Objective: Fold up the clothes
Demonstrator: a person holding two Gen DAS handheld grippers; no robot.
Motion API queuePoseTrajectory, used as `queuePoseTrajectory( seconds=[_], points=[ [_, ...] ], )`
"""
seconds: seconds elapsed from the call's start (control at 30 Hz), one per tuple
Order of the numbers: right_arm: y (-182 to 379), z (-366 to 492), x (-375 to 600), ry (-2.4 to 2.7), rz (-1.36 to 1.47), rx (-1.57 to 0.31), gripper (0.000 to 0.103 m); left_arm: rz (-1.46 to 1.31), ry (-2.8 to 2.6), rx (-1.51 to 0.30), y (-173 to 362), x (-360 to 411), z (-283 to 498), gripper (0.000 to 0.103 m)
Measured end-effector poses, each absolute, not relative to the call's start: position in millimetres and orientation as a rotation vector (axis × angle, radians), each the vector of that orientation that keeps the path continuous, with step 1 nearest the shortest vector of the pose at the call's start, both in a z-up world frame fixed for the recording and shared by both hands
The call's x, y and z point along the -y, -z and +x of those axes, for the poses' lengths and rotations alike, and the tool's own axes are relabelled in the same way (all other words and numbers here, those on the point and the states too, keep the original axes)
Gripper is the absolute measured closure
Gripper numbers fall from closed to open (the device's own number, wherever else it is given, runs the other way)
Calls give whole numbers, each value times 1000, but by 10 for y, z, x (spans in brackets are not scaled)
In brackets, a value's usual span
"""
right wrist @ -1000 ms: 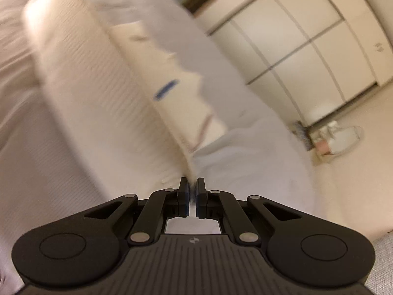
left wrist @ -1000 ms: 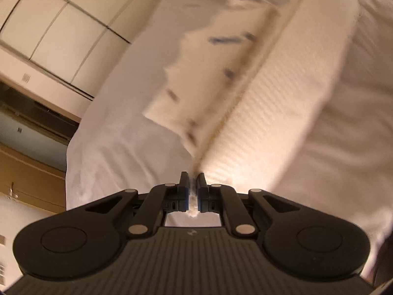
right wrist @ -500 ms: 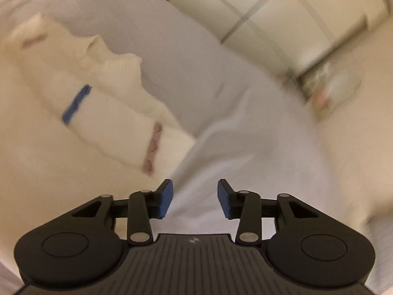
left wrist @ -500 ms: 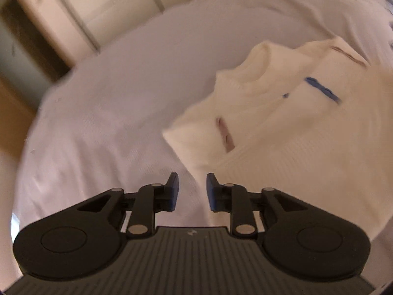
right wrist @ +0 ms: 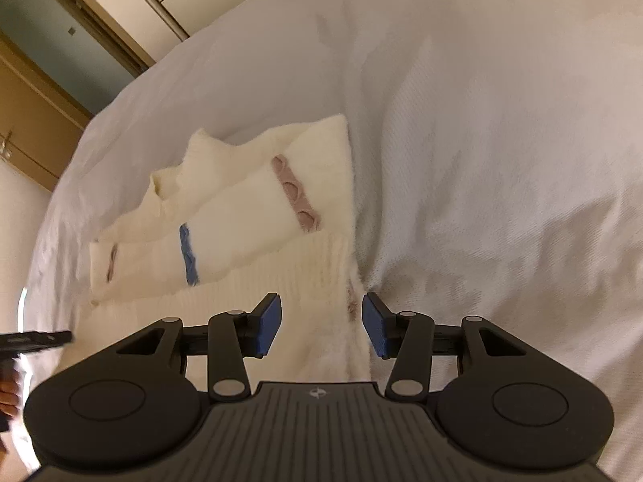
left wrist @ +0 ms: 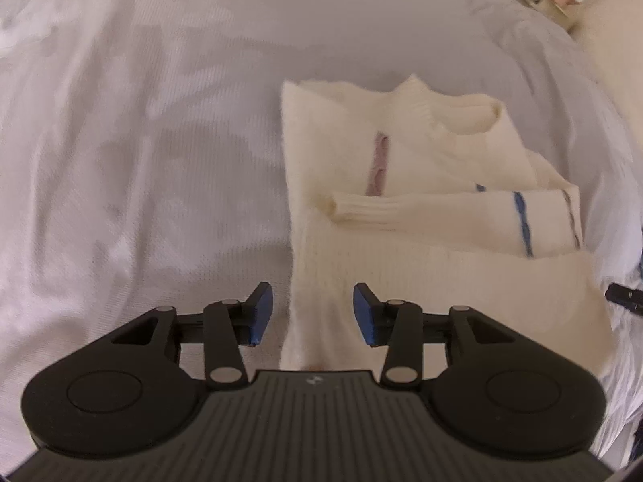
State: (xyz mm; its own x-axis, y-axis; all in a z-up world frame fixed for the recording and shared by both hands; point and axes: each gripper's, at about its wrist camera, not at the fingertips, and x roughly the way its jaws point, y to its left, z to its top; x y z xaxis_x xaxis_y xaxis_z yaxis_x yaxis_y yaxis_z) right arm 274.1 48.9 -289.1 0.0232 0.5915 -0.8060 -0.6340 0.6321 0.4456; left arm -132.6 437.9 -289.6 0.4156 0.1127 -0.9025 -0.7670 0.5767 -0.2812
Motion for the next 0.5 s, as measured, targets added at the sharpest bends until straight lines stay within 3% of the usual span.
queuePoseTrajectory(
  seconds=[0.17, 0.2, 0.23, 0.27, 0.5],
  points=[
    [3060, 2821, -567, -952, -5, -1322, 55, -826, -649, -1003, 3058, -4369, -1274, 68],
    [3068, 2825, -578, -956, -6, -1332, 57, -832, -639, -997, 3056, -4355, -1270, 76],
    [3072, 2826, -587, -960, -9, -1340, 83, -837, -627, -989, 3045, -4337, -1267, 90],
    [3008, 2793, -593, -956, -46, -1315, 91, -818, -614, -980, 3000, -4300, -1266, 90],
    [2253, 2515, -590, -1063, -178, -1034, 93, -615, -592, -846, 2385, -4076, -1321, 92]
  ],
)
